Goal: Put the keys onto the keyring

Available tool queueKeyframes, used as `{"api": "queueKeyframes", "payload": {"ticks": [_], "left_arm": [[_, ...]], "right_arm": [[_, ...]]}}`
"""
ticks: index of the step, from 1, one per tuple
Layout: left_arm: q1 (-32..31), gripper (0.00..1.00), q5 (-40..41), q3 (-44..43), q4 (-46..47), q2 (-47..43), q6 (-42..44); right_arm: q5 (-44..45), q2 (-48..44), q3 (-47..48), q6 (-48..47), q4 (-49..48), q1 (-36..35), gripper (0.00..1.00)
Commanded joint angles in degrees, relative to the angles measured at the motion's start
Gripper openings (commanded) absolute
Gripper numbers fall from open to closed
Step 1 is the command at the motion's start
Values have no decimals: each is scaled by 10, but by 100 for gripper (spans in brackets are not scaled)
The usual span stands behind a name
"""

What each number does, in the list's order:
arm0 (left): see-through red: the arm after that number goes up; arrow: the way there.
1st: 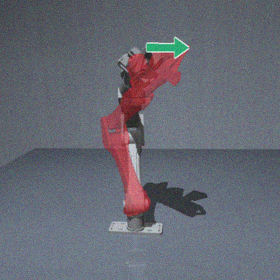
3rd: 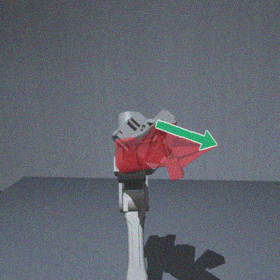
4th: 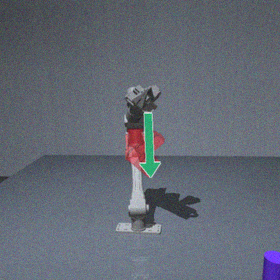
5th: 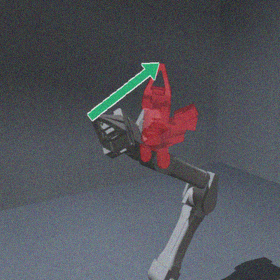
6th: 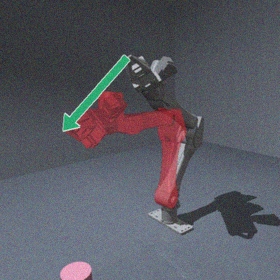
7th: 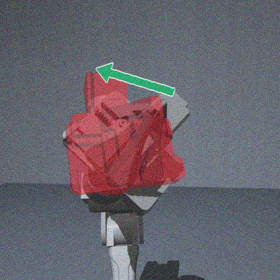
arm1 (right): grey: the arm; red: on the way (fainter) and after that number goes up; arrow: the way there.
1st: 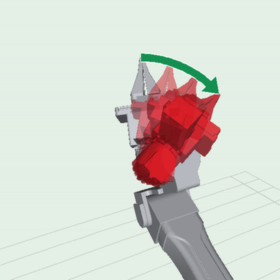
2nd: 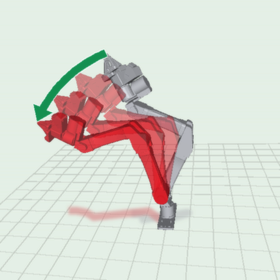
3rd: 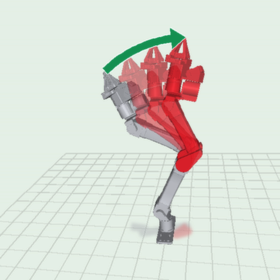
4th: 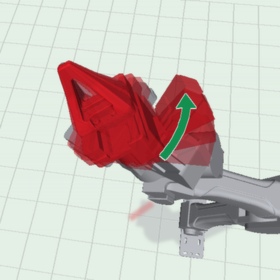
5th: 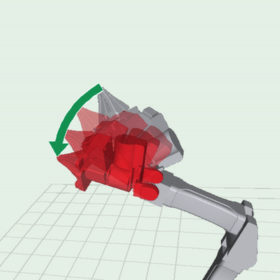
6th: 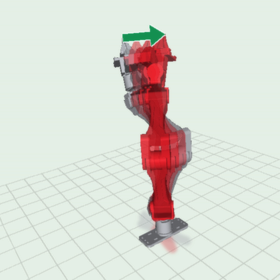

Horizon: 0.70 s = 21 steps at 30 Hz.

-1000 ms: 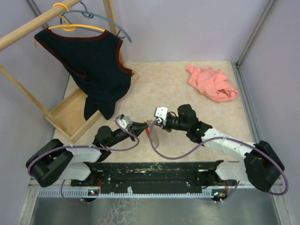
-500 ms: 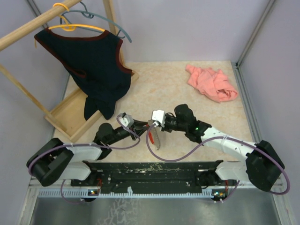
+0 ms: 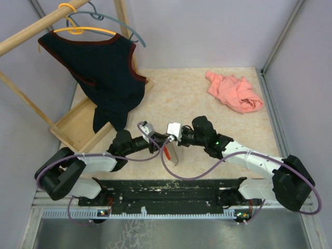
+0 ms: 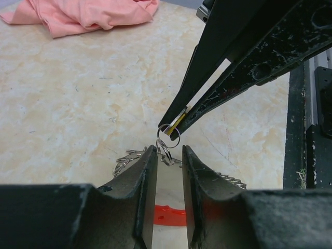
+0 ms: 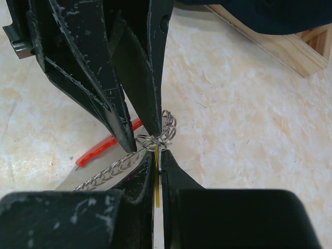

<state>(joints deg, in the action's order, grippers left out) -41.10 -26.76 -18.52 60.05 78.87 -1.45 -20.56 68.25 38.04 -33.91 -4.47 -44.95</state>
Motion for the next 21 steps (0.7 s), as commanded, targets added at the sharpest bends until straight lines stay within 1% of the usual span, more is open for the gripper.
{"api": "queueKeyframes", "payload": {"ticks": [1, 8, 11, 15, 19, 21], "left_arm": [[1, 30, -8, -24, -36, 5, 10], [1, 23, -10, -28, -45, 12, 11], [0, 18, -9, -34, -54, 15, 14], [0, 8, -7, -34, -52, 13, 15], [-1, 2, -9, -34, -49, 13, 15], [-2, 0, -11, -33, -46, 12, 17]], "right_arm": [[0, -11, 34, 7, -38, -6, 0], [-5, -13, 34, 10, -41, -8, 0], [-5, -14, 33, 12, -41, -8, 0], [-7, -16, 33, 11, -39, -8, 0], [-10, -14, 33, 10, -35, -9, 0], [-10, -14, 33, 10, -34, -9, 0]]}}
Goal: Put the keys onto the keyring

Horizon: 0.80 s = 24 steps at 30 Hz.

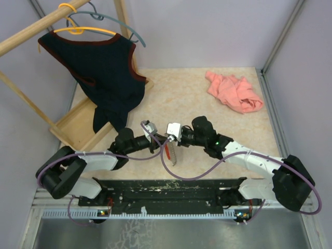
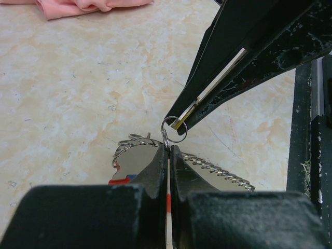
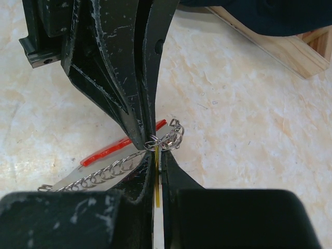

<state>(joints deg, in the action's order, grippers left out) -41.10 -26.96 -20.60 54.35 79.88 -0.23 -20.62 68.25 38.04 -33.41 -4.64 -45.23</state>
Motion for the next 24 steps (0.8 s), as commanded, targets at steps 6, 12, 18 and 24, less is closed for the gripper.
{"api": "queueKeyframes", "payload": {"ticks": [6, 12, 18, 24], "left_arm": [[-3, 0, -2, 9, 41, -3, 12], [-3, 0, 15, 35, 68, -15, 15], [-4, 0, 10, 45, 101, -15, 14], [-5, 0, 3, 47, 117, -13, 11]], "right_arm": [[35, -19, 21, 10, -32, -7, 0], [81, -13, -5, 24, -33, -6, 0], [81, 4, -13, 34, -40, -6, 0], [83, 25, -6, 23, -21, -5, 0]]}}
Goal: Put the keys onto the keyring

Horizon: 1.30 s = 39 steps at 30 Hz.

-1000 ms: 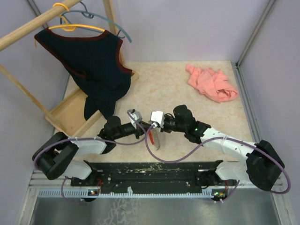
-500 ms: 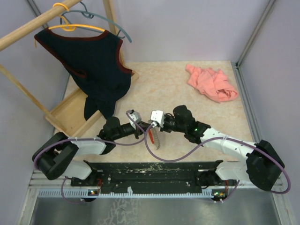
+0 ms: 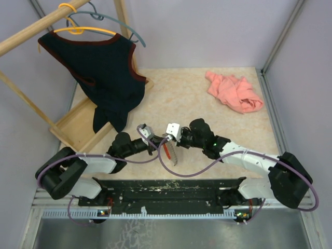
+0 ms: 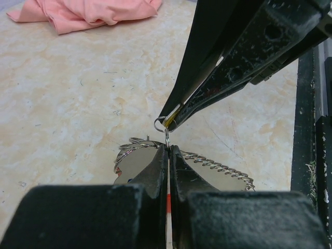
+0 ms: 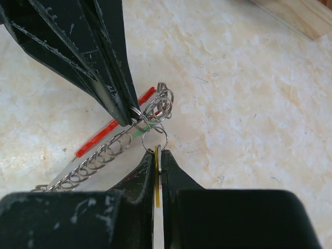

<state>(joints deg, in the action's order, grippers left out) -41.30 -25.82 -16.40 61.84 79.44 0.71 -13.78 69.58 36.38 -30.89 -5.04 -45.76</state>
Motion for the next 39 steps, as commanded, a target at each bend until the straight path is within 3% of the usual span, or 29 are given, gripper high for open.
{"api": "queueKeyframes", "payload": {"ticks": [1, 6, 13, 24, 28, 36, 39], "left_arm": [[-4, 0, -9, 5, 44, -7, 1], [-4, 0, 11, 6, 44, -4, 3], [-3, 22, 79, 23, 43, -12, -8], [6, 43, 213, 64, 47, -46, -57], [15, 49, 267, 66, 7, -71, -87], [32, 62, 384, 69, -161, -167, -157], [34, 68, 419, 72, -218, -211, -184]], "right_arm": [[14, 16, 13, -2, -15, 0, 0], [22, 26, 17, 9, -30, 0, 0], [45, 53, 55, 39, -34, 21, 0], [117, 134, 87, 159, -33, 83, 0], [129, 156, 83, 226, -21, 117, 0], [166, 186, 99, 334, 54, 177, 13], [173, 179, 92, 364, 58, 186, 25]]}}
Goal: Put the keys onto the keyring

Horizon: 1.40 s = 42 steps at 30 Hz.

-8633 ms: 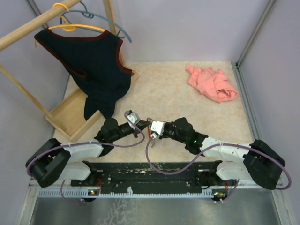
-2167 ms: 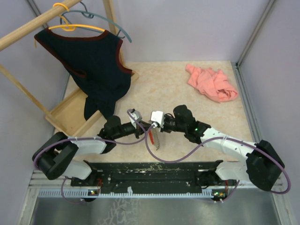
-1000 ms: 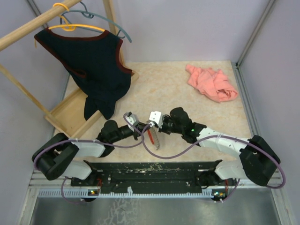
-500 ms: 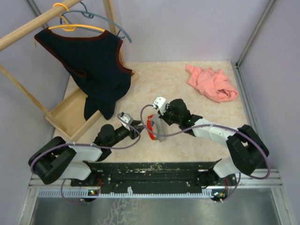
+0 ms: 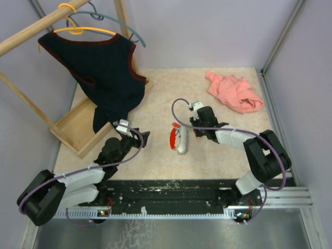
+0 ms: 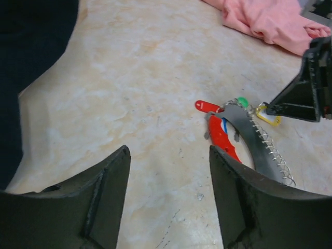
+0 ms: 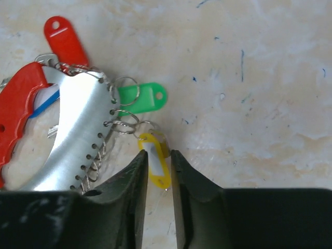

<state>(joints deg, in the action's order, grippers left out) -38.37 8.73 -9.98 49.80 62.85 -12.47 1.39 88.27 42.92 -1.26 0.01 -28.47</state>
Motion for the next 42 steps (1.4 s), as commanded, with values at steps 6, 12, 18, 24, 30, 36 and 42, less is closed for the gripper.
{"api": "queueKeyframes", "payload": {"ticks": [6, 12, 18, 24, 30, 36, 42], "left_arm": [[6, 99, 134, 12, -215, -154, -82], [6, 100, 212, 17, -320, -261, -102], [6, 100, 261, 36, -376, -352, -121], [6, 100, 256, 59, -371, -400, -119], [6, 100, 267, 64, -359, -384, -125], [6, 100, 266, 58, -354, -358, -123], [6, 100, 274, 58, -352, -347, -124]], "right_arm": [[78, -79, -3, 107, 20, 16, 37], [129, -233, -76, 135, 2, 17, 50], [204, -419, -185, 174, -57, 16, 85], [273, -571, -289, 187, -106, 16, 88], [310, -632, -327, 190, -119, 17, 88], [311, -637, -346, 192, -132, 17, 89], [312, -625, -350, 191, -140, 17, 89]]}}
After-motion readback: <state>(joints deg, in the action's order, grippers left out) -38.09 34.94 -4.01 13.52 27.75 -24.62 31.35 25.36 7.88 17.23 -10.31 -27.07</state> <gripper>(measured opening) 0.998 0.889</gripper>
